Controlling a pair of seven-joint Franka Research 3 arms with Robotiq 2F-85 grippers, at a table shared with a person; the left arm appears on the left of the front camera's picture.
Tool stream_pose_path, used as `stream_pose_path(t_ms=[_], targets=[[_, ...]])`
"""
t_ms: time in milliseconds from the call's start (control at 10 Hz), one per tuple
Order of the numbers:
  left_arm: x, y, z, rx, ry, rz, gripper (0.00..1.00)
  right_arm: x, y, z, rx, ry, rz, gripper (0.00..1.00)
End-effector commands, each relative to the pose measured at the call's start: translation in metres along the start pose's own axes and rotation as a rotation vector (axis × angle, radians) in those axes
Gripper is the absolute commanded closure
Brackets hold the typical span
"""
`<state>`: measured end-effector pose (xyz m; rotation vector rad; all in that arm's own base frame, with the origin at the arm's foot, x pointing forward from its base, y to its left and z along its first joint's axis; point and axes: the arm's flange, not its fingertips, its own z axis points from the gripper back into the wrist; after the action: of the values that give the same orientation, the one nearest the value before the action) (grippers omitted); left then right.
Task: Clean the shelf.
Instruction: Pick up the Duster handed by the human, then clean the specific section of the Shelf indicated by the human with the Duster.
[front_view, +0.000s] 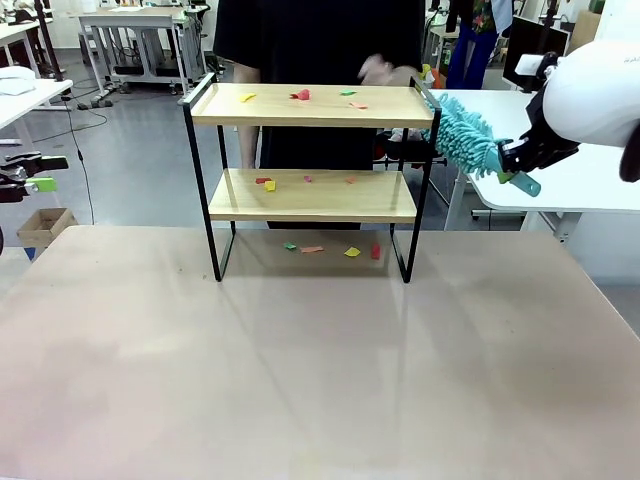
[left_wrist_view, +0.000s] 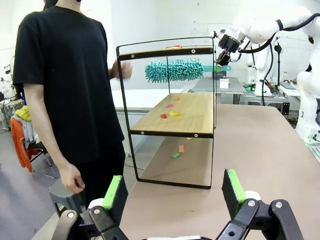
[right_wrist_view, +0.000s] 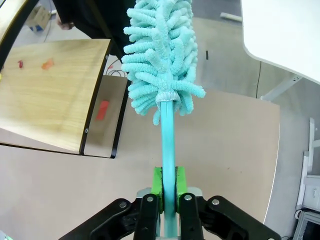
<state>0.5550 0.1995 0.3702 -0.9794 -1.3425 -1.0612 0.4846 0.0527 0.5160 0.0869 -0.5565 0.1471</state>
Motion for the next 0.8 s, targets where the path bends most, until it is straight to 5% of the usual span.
stream_pose_path(t_ms=[0, 700], targets=[[0.0033, -0.0012, 0.0001, 0.001, -0.002, -0.006, 0.0, 0.0006, -0.0003, 0.0022, 0.009, -0.006, 0.0, 1.0], [0.0033, -0.0012, 0.0001, 0.001, -0.002, -0.006, 0.0, 0.0006, -0.0003, 0.0022, 0.009, -0.006, 0.0, 1.0]])
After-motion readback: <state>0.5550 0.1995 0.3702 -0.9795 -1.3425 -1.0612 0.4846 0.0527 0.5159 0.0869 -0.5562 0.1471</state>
